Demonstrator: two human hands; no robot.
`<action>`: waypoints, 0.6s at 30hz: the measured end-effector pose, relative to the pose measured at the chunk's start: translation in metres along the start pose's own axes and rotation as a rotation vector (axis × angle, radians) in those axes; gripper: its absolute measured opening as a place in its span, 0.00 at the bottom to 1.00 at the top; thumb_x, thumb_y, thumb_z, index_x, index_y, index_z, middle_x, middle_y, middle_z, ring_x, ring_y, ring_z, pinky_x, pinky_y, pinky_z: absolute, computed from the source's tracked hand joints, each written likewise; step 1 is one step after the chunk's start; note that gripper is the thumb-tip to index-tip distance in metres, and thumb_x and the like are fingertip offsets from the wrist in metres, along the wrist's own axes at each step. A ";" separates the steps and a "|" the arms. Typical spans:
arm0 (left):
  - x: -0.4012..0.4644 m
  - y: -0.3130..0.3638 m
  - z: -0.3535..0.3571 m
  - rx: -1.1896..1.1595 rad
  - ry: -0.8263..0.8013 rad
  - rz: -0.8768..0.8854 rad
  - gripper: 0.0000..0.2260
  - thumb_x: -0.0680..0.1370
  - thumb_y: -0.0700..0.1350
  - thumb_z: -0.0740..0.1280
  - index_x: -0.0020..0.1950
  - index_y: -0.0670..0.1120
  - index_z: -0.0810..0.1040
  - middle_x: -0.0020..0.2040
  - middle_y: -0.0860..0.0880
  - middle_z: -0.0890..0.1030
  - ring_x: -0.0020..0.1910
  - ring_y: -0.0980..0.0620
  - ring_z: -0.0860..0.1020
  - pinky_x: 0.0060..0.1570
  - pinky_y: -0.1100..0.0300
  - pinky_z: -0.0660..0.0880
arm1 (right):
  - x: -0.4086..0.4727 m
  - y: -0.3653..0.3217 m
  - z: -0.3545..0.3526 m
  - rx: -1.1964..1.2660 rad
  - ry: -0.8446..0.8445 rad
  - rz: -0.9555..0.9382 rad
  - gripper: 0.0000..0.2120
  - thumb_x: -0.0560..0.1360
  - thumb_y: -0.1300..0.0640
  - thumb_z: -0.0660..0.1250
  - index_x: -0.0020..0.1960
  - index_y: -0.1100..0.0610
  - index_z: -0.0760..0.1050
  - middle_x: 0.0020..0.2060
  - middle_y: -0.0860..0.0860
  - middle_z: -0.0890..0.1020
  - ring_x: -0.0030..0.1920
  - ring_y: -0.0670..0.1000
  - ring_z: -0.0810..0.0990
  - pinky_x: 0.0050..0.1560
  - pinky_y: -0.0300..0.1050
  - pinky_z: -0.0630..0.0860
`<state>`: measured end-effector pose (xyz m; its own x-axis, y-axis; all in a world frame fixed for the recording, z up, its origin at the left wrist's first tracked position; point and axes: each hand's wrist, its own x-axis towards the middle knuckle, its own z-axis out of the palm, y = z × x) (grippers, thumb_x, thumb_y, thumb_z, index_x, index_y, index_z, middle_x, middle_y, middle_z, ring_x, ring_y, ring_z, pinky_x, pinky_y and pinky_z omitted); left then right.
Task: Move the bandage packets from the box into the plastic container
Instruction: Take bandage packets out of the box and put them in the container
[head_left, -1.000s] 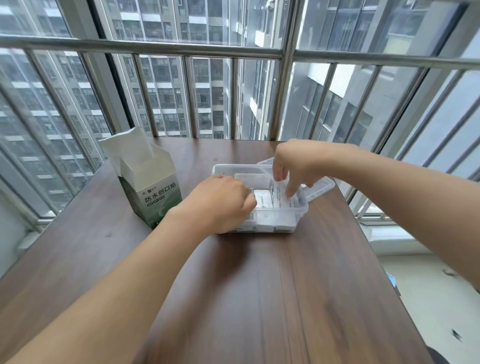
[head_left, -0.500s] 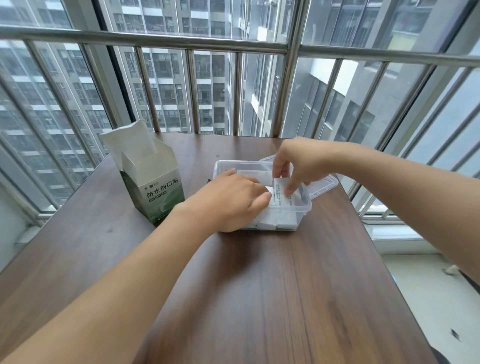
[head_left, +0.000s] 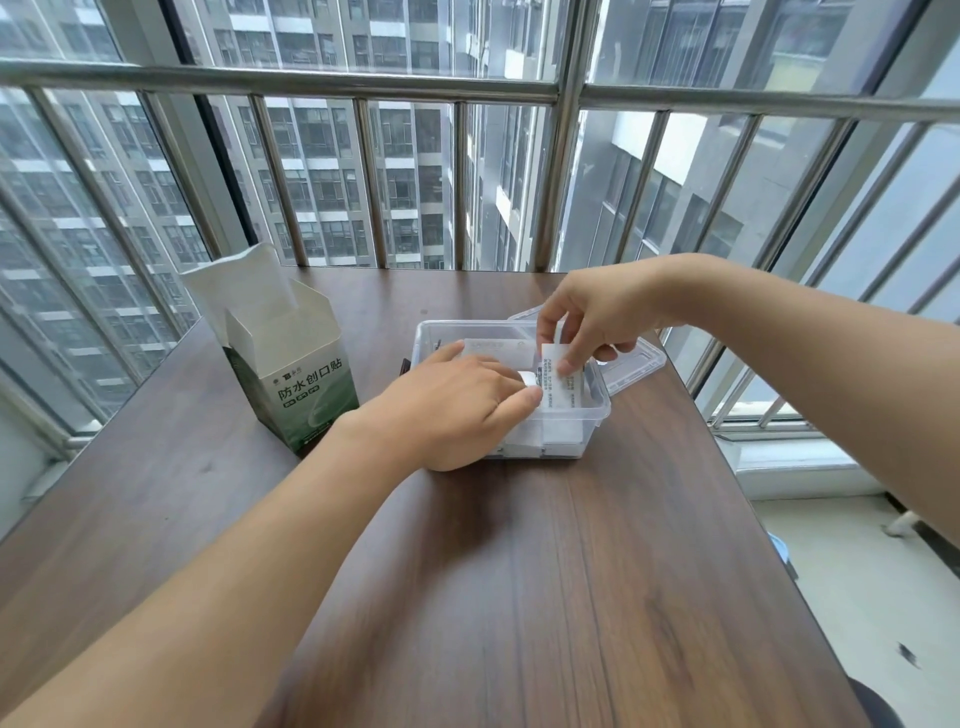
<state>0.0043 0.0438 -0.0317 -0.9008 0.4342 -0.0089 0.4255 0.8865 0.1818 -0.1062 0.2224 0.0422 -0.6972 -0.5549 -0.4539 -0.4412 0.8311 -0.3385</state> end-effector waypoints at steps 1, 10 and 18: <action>-0.001 0.001 -0.001 -0.012 -0.009 -0.002 0.26 0.85 0.57 0.44 0.66 0.52 0.79 0.71 0.57 0.75 0.72 0.57 0.67 0.78 0.47 0.50 | 0.000 0.000 0.001 -0.003 -0.015 0.009 0.10 0.73 0.56 0.77 0.52 0.50 0.81 0.39 0.48 0.83 0.31 0.48 0.74 0.29 0.40 0.72; 0.000 -0.008 0.001 -0.219 0.172 0.011 0.32 0.82 0.59 0.43 0.56 0.47 0.84 0.61 0.51 0.83 0.64 0.51 0.77 0.71 0.51 0.66 | -0.008 -0.001 -0.029 0.206 0.004 -0.019 0.09 0.74 0.66 0.74 0.54 0.58 0.82 0.34 0.50 0.81 0.26 0.46 0.68 0.28 0.38 0.64; -0.004 -0.012 0.000 -0.238 0.494 -0.162 0.36 0.76 0.61 0.42 0.40 0.43 0.85 0.42 0.45 0.86 0.47 0.44 0.81 0.50 0.47 0.76 | 0.021 -0.022 -0.022 0.130 -0.122 -0.010 0.10 0.74 0.64 0.75 0.51 0.51 0.81 0.39 0.54 0.77 0.28 0.47 0.66 0.31 0.41 0.62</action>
<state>0.0031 0.0310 -0.0339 -0.9107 0.1186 0.3956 0.2990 0.8502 0.4334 -0.1230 0.1935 0.0582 -0.6159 -0.5702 -0.5436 -0.3659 0.8182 -0.4436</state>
